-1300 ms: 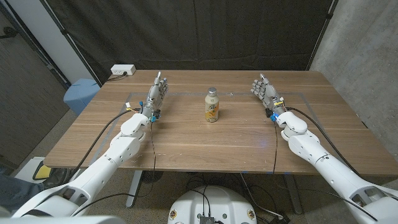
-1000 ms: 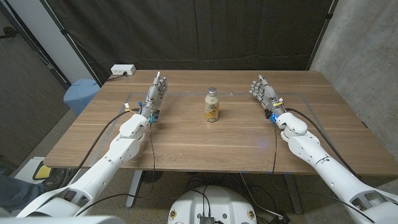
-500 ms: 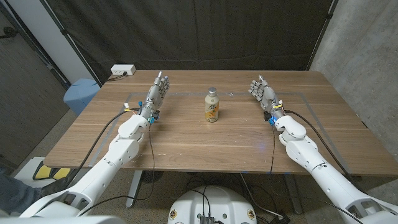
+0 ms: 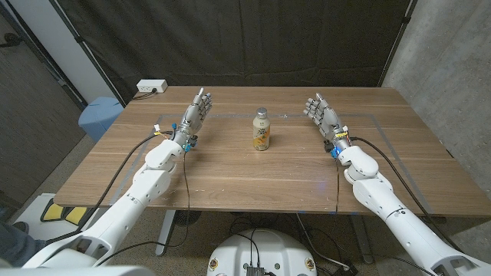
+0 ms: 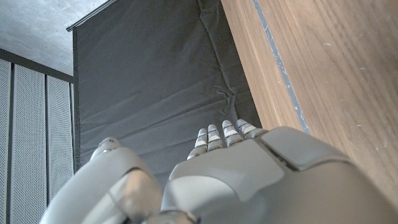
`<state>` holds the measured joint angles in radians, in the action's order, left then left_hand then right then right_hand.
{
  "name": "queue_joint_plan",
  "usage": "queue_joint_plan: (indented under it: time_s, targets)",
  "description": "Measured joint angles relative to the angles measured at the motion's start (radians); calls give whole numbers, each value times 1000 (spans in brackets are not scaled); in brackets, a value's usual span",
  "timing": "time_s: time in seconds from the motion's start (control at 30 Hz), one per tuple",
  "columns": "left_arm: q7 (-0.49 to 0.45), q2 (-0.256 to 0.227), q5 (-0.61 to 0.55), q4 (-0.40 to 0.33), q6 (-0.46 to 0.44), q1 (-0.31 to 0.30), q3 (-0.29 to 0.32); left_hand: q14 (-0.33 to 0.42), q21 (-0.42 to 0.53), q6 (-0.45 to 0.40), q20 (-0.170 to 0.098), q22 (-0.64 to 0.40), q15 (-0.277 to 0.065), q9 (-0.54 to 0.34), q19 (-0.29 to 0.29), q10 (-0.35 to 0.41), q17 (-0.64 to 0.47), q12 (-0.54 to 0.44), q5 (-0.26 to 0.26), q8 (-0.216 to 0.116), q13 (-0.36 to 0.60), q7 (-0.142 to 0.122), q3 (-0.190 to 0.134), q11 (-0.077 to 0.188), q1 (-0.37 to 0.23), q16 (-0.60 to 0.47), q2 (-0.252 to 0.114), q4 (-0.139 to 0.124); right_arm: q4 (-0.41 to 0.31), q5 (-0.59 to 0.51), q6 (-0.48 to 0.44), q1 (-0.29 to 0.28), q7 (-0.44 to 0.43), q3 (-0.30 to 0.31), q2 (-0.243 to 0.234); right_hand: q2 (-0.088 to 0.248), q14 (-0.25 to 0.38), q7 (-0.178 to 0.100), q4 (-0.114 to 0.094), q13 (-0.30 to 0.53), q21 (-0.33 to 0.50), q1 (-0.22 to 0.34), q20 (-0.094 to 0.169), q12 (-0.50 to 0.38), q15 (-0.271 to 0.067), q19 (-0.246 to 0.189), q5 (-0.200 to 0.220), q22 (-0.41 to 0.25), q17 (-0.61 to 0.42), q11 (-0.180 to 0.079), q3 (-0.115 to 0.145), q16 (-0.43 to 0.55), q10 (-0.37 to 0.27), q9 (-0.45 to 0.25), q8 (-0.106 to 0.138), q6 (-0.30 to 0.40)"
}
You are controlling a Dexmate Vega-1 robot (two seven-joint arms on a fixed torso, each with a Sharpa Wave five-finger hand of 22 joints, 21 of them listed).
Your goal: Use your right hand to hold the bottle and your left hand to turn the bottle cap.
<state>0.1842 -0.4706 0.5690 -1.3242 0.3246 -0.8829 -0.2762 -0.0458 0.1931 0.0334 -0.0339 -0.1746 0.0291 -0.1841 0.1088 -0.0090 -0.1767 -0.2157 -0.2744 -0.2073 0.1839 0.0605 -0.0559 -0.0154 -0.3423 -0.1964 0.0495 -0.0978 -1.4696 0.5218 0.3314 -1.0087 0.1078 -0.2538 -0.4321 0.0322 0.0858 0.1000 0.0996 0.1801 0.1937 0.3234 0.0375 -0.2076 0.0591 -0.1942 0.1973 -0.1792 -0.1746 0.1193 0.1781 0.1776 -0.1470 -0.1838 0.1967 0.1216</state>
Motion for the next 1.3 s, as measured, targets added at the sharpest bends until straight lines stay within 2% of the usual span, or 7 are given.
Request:
queue_joint_plan:
  time_s: [0.23, 0.33, 0.53, 1.07, 1.3]
  targets:
    - [-7, -14, -7, -37, -11, -17, 3, 7, 8, -7, -5, 0, -4, 0, -5, 9, 0, 0, 0, -4, 0, 4, -3, -2, -7, 0, -7, 3, -30, -34, 29, -25, -9, -9, -12, -9, 4, -5, 7, 0, 0, 9, 0, 0, -4, 0, 0, 3, 0, -7, 1, 4, -7, 0, 0, 5]
    - [-14, -20, -12, -56, -13, -25, 5, 12, 8, -7, 0, 0, 1, 0, -11, 9, 0, 0, 0, -4, 0, 4, -5, -2, -15, 0, -15, 5, -39, -53, 41, -33, -16, -17, -18, -13, 6, -5, 9, 0, 0, 13, 2, 0, -6, -9, 0, 3, 0, -7, 0, 4, -7, 0, 0, 5]
    - [-27, -30, -13, -86, -13, -42, 11, 16, 8, -16, 2, 0, -2, 0, -12, 16, 0, 0, 0, -4, 0, 6, -5, -3, -17, 0, -17, 5, -52, -90, 66, -42, -33, -34, -33, -27, 13, -15, 25, 3, 0, 27, 2, -8, -13, -9, 0, 3, 0, -20, -3, 4, -20, 0, 0, 15]
    - [-47, -63, -21, -159, -18, -64, 19, 24, 8, -21, 2, -5, -1, 0, -12, 25, 0, 0, 0, -4, 0, 8, -14, -4, -46, 0, -28, 14, -94, -221, 137, -63, -118, -94, -84, -61, 19, -34, 47, 4, 0, 61, 2, -8, -26, -23, 16, 2, 0, -43, -8, 4, -32, 0, 7, 33]
    - [-45, -66, -21, -162, -23, -64, 19, 24, 8, -25, 2, -5, -1, 0, -12, 25, 0, 0, 0, -4, 0, 3, -15, -4, -52, 0, -34, 15, -118, -239, 137, -64, -130, -131, -109, -74, 11, -11, 52, 4, 0, 74, -2, -8, -18, -19, 25, 0, 0, -32, -14, 4, -21, 0, -1, -8]
